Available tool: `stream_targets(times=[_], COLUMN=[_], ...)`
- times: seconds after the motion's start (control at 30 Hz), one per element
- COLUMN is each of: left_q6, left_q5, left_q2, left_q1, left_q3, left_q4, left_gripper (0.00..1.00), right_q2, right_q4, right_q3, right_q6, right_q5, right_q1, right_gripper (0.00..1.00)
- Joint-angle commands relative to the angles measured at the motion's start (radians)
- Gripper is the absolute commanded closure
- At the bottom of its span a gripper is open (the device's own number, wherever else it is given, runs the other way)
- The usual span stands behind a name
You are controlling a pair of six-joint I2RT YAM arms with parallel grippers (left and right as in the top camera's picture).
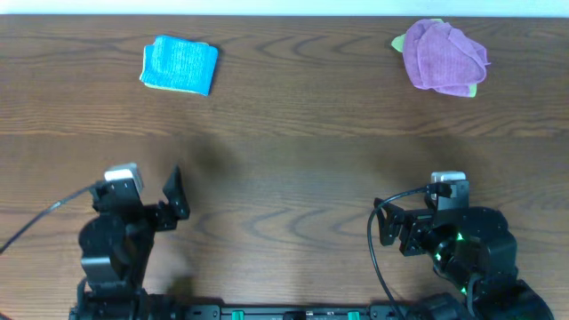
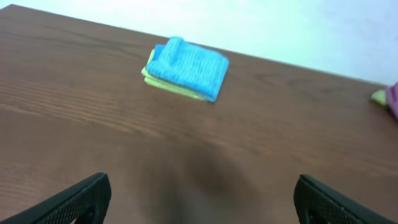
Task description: Fold the cloth
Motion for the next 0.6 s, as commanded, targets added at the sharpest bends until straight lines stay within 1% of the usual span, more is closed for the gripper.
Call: stream_targets(times=[0.0, 0.1, 0.3, 0.57], left_q6=[0.090, 0.122, 0.220, 0.223], left_q5=[-0.013, -0.014, -0.023, -0.042], left_q2=[-0.072, -0.129, -0.198, -0.282], left_q1=[-0.013, -0.032, -0.061, -0.062], left_q3=[-0.058, -0.096, -0.117, -0.172], left_q4=[-0.038, -0.104, -0.217, -0.278], left_gripper=[0.05, 0.05, 0.05, 0.05], right_q2=[-0.003, -0.003, -0.003, -0.003], right_q4=[-0.001, -0.001, -0.001, -0.001], right_q3=[-0.003, -0.003, -0.003, -0.003], right_q6=[0.014, 0.014, 0.014, 0.014], right_q5=[-0.004, -0.004, -0.004, -0.004], right_q1=[-0.010, -0.010, -0.010, -0.010], right_gripper=[0.01, 0.01, 0.01, 0.01])
